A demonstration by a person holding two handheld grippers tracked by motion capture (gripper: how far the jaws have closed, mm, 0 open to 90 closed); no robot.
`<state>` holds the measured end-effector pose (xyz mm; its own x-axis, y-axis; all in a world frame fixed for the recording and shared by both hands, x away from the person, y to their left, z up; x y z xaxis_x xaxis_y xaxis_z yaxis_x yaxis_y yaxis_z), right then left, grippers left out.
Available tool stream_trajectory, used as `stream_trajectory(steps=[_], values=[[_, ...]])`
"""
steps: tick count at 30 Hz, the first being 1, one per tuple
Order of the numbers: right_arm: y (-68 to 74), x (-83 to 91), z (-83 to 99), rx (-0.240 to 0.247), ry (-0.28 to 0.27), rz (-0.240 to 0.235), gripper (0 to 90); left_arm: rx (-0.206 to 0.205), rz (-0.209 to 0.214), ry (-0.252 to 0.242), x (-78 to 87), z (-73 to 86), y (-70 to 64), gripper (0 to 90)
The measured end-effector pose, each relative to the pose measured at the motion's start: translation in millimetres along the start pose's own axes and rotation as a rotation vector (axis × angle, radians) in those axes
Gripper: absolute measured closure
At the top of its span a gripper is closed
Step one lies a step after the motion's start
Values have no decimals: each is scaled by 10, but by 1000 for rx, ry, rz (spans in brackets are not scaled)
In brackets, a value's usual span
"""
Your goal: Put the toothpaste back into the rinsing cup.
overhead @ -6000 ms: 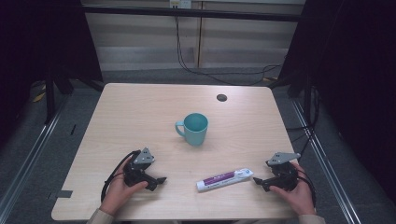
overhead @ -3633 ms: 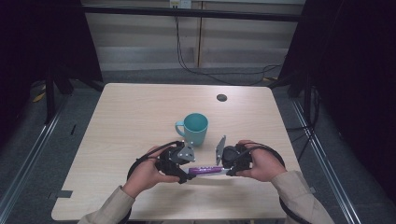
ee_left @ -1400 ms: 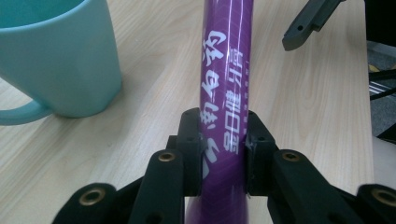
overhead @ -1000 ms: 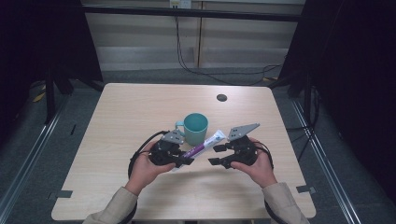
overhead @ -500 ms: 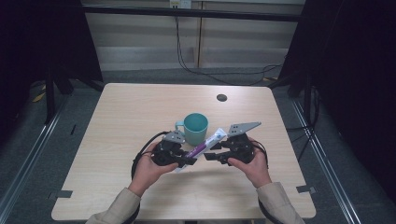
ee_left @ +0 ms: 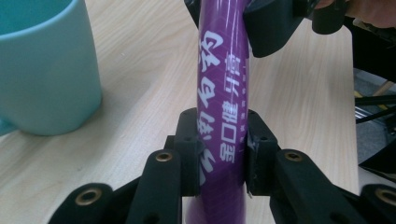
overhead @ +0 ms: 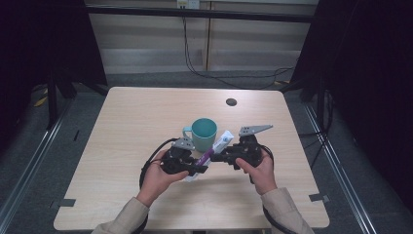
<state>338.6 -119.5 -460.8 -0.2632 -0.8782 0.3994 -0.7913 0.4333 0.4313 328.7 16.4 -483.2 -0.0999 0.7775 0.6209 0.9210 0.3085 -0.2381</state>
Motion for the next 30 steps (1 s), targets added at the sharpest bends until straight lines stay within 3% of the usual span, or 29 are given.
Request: stream_trajectory(steps=[4, 9, 11, 13, 16, 18, 20, 24, 25, 26, 30], values=[[6, 6, -12, -17, -24, -35, 679, 19, 4, 2, -8, -2, 10, 712], [1, 9, -23, -53, -55, -56, 585, 28, 38, 0, -18, -27, -9, 722], [10, 7, -31, -55, -57, -61, 548, 25, 29, 5, -21, -30, -10, 723], [6, -2, -46, -61, -56, -40, 588, 9, 21, 6, -33, -38, -33, 722], [1, 17, -57, -95, -84, -84, 633, 15, 35, -13, -54, -49, -52, 721], [5, 16, -56, -95, -86, -90, 644, 18, 34, -1, -57, -50, -59, 720], [29, -1, -72, -80, -95, -88, 726, 32, 45, -6, -69, -53, -59, 702], [81, -1, -91, -26, -56, -66, 763, 24, 33, -11, -79, -31, -59, 620], [82, 2, -97, -22, -56, -58, 763, 20, 21, -8, -75, -29, -49, 570], [76, 19, -108, -17, -63, -47, 763, 19, 18, -7, -68, -27, -42, 460], [29, 126, -141, -13, -73, -8, 763, 14, -51, 52, -18, 84, 32, 288]])
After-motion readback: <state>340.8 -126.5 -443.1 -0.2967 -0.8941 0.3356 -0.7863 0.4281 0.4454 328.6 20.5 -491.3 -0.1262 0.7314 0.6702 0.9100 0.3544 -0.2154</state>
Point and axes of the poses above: each handheld gripper's, and its own axes: x roughly backward along the jaws, z roughly out of its underside, y roughly to its left, the point moved 7 cm from there along -x, roughly forward along the jaws, and after that the axes turned 1 degree about z, right-handed, at the moved point
